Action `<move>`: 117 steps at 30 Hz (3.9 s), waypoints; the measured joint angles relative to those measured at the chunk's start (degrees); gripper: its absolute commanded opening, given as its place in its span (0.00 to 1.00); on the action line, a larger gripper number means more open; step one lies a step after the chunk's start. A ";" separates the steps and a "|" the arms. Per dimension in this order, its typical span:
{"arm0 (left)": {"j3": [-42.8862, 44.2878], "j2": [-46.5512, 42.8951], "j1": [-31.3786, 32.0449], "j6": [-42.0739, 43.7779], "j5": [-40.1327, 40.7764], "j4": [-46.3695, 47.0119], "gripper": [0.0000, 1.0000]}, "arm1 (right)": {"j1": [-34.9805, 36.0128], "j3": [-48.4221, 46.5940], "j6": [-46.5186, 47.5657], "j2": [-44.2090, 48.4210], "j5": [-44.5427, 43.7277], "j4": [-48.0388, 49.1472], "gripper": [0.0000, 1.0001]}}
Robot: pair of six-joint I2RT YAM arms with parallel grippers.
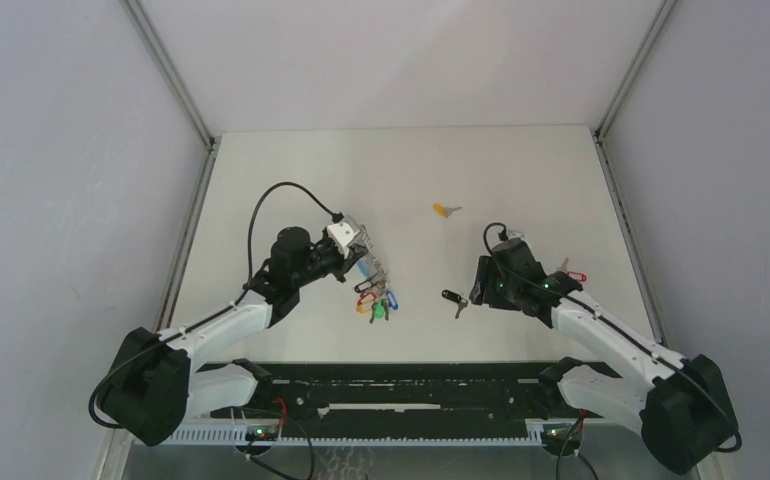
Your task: Put the keys on the keyring
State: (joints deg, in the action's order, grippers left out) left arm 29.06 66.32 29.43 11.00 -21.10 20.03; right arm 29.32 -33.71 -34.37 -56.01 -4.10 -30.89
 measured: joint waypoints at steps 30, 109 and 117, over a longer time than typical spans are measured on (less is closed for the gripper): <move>0.00 0.09 0.00 0.00 -0.02 -0.02 0.00 | 13.49 -12.74 -8.02 -33.88 1.18 18.99 0.55; 0.00 0.11 0.00 0.02 -2.03 -0.33 0.00 | 17.44 -19.93 31.26 -30.10 -1.09 -3.72 0.31; 0.00 0.11 0.00 0.02 -2.03 -0.33 0.00 | 18.27 -20.55 34.32 -34.18 -3.39 -5.14 0.27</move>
State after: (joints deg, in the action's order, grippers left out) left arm 29.06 66.43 29.43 11.03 -23.14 19.70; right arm 47.59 -54.26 -0.05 -90.19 -7.49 -36.03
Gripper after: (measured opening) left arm 0.011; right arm 0.280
